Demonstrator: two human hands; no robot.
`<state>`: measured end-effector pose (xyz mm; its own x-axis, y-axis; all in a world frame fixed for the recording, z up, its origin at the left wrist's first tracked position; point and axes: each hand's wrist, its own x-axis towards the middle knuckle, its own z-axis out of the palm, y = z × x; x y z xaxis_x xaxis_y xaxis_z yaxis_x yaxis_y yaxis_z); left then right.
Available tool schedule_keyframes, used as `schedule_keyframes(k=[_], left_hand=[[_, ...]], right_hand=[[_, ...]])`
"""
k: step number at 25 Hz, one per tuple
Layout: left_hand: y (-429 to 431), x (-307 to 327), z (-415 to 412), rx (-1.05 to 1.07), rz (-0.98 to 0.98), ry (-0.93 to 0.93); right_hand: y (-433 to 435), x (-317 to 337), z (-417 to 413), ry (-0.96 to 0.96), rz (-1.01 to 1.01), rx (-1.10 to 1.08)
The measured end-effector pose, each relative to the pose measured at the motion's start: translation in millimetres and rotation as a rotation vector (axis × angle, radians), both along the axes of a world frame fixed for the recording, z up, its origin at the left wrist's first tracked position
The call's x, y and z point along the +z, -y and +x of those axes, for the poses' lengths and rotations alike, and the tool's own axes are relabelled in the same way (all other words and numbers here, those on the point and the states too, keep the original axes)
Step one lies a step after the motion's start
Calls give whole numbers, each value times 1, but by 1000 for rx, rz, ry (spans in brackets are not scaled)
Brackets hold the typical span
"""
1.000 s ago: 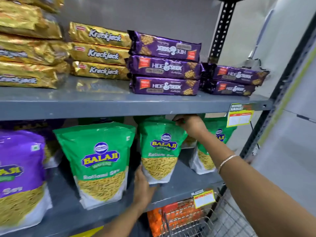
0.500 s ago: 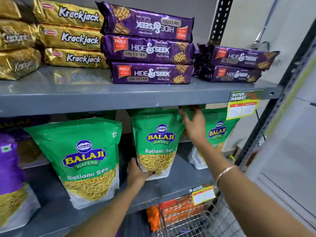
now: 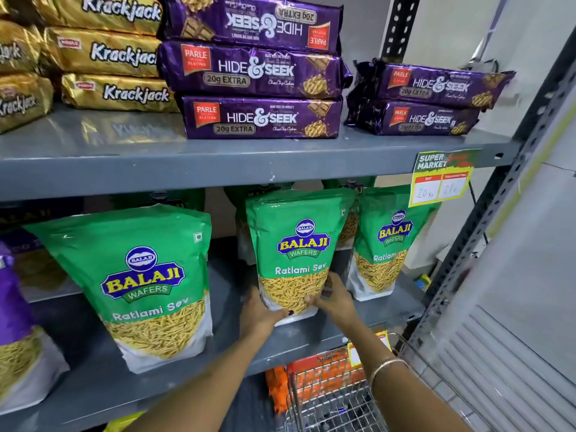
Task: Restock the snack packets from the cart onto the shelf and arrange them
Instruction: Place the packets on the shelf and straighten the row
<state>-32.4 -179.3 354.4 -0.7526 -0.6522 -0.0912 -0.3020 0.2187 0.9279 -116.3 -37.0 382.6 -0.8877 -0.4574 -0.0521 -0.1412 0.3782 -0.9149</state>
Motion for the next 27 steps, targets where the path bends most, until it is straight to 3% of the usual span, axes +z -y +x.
schedule_keyframes(k=[4,6,8,10,13,17,24,27], left_hand=[[-8,4,11,-26,-53,-22],[-13,3,36,1,-172,-65],[-16,-4,73,52,-365,-146],[-1,-11,115,232,-490,-214],[64,-22,151,588,-402,-170],[123,-9,172,351,-91,-116],[119,-8,158,299,-19,-84],[119,-10,161,266,-15,-83]], right_hand=[[3,1,13,-85,4,-136],[8,0,36,-211,36,-238],[23,-1,63,-292,123,-144],[53,-3,88,-265,157,33],[102,-9,111,-79,64,249],[144,-22,127,17,57,282],[151,-62,97,54,69,245],[145,-46,107,36,34,243]])
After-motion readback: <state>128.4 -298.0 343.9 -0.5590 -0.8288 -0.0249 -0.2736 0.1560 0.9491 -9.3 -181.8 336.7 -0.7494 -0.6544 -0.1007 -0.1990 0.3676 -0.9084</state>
